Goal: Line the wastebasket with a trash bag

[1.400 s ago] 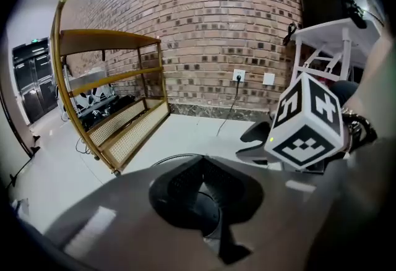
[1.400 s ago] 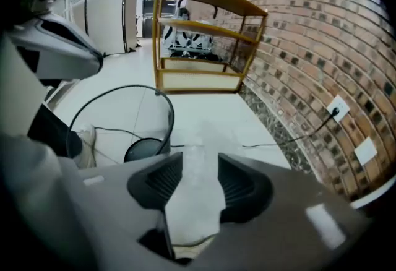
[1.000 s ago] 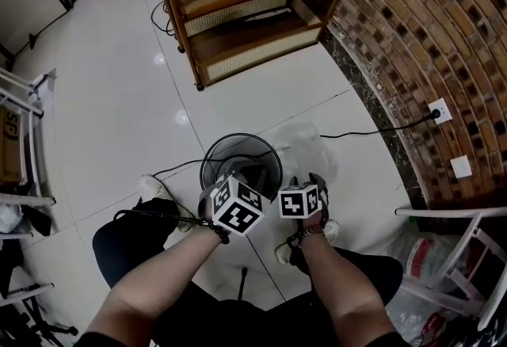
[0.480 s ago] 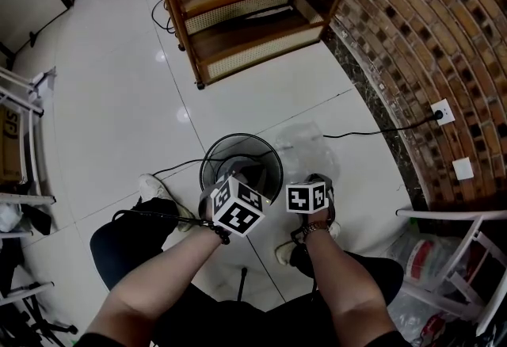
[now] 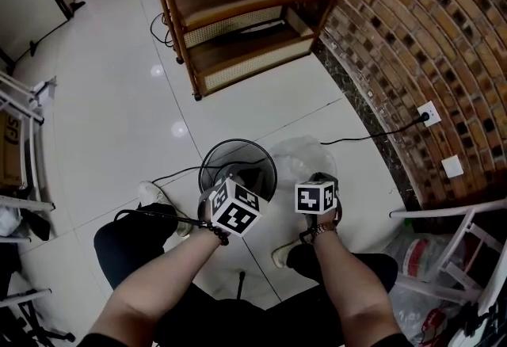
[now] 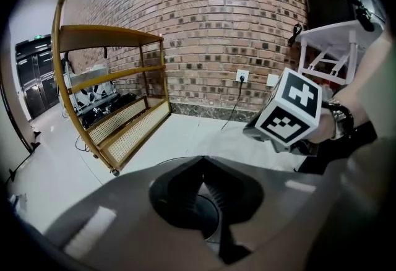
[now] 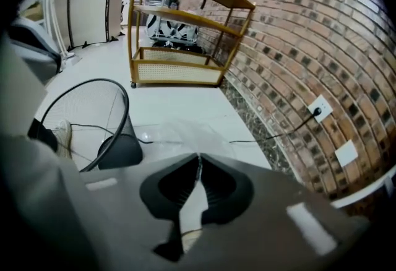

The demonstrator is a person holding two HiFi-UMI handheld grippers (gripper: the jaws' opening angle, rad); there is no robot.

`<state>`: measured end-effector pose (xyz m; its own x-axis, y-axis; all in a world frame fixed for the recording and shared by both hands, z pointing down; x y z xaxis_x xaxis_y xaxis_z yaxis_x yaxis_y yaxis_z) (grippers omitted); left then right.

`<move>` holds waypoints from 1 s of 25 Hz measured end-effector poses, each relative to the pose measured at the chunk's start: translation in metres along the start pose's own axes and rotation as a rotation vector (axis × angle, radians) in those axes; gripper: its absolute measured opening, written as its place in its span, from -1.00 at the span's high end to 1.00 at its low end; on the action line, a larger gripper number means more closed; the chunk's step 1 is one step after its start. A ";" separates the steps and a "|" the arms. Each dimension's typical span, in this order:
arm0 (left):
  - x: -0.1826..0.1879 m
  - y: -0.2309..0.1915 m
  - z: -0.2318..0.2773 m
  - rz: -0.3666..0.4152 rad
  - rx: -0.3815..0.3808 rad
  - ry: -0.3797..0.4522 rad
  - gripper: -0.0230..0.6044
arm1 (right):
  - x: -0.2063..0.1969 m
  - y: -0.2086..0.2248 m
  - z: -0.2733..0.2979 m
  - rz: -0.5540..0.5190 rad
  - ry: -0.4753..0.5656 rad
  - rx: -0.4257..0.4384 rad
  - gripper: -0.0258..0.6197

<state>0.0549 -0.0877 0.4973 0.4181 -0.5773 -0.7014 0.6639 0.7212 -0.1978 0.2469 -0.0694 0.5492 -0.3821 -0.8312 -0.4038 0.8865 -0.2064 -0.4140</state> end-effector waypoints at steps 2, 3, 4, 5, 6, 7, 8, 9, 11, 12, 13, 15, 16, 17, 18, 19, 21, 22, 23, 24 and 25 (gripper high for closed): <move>0.002 0.002 -0.005 -0.002 0.001 0.009 0.92 | 0.001 0.008 -0.009 0.006 0.014 -0.007 0.91; 0.002 0.004 -0.007 -0.002 0.001 0.013 0.92 | 0.000 0.012 -0.013 0.009 0.020 -0.012 0.91; 0.003 0.005 -0.009 -0.001 0.002 0.017 0.92 | 0.000 0.015 -0.018 0.011 0.025 -0.016 0.91; 0.003 0.006 -0.011 0.000 0.003 0.020 0.92 | 0.000 0.019 -0.023 0.013 0.030 -0.021 0.91; 0.003 0.008 -0.014 0.001 0.003 0.023 0.92 | 0.000 0.023 -0.027 0.015 0.036 -0.026 0.92; 0.004 0.009 -0.016 0.002 0.004 0.026 0.92 | 0.001 0.027 -0.032 0.017 0.043 -0.032 0.91; 0.004 0.011 -0.018 0.004 0.004 0.029 0.92 | 0.001 0.031 -0.037 0.018 0.049 -0.039 0.91; 0.005 0.012 -0.020 0.005 0.004 0.033 0.92 | 0.002 0.035 -0.041 0.020 0.055 -0.045 0.92; 0.006 0.014 -0.025 0.007 0.005 0.040 0.92 | 0.004 0.042 -0.051 0.023 0.066 -0.055 0.91; 0.007 0.016 -0.028 0.008 0.006 0.043 0.92 | 0.006 0.045 -0.056 0.023 0.071 -0.059 0.92; 0.007 0.017 -0.030 0.010 0.006 0.045 0.92 | 0.007 0.048 -0.060 0.023 0.077 -0.062 0.91; 0.008 0.020 -0.035 0.012 0.005 0.051 0.92 | 0.010 0.053 -0.070 0.019 0.090 -0.068 0.92; 0.008 0.022 -0.037 0.012 0.004 0.054 0.92 | 0.012 0.056 -0.076 0.015 0.097 -0.072 0.91; 0.009 0.023 -0.039 0.012 0.003 0.056 0.92 | 0.014 0.059 -0.082 0.010 0.105 -0.074 0.91; 0.009 0.024 -0.041 0.012 0.002 0.058 0.92 | 0.016 0.062 -0.087 0.005 0.111 -0.075 0.91; 0.009 0.025 -0.042 0.011 -0.001 0.059 0.92 | 0.019 0.064 -0.093 0.000 0.119 -0.076 0.92; 0.008 0.028 -0.046 0.005 -0.009 0.058 0.92 | 0.026 0.071 -0.108 -0.013 0.142 -0.088 0.92; 0.008 0.029 -0.047 -0.002 -0.016 0.055 0.92 | 0.030 0.074 -0.115 -0.022 0.154 -0.093 0.91; 0.007 0.031 -0.048 -0.010 -0.023 0.052 0.92 | 0.034 0.076 -0.122 -0.032 0.162 -0.096 0.92; 0.006 0.032 -0.049 -0.020 -0.031 0.048 0.92 | 0.038 0.078 -0.129 -0.042 0.170 -0.097 0.92; 0.005 0.033 -0.050 -0.030 -0.039 0.046 0.92 | 0.042 0.081 -0.134 -0.049 0.180 -0.099 0.91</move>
<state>0.0486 -0.0477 0.4530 0.3690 -0.5816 -0.7250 0.6506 0.7187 -0.2454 0.2676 -0.0513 0.3894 -0.4727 -0.7141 -0.5164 0.8390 -0.1854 -0.5116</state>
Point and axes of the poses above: the fingertips, and each gripper's own axes: z forward along the fingers, y to its right, x out of its top, the point moved 7 cm from there along -z, backward along the fingers, and after that the axes turned 13 degrees about -z, right-handed, at the moved point
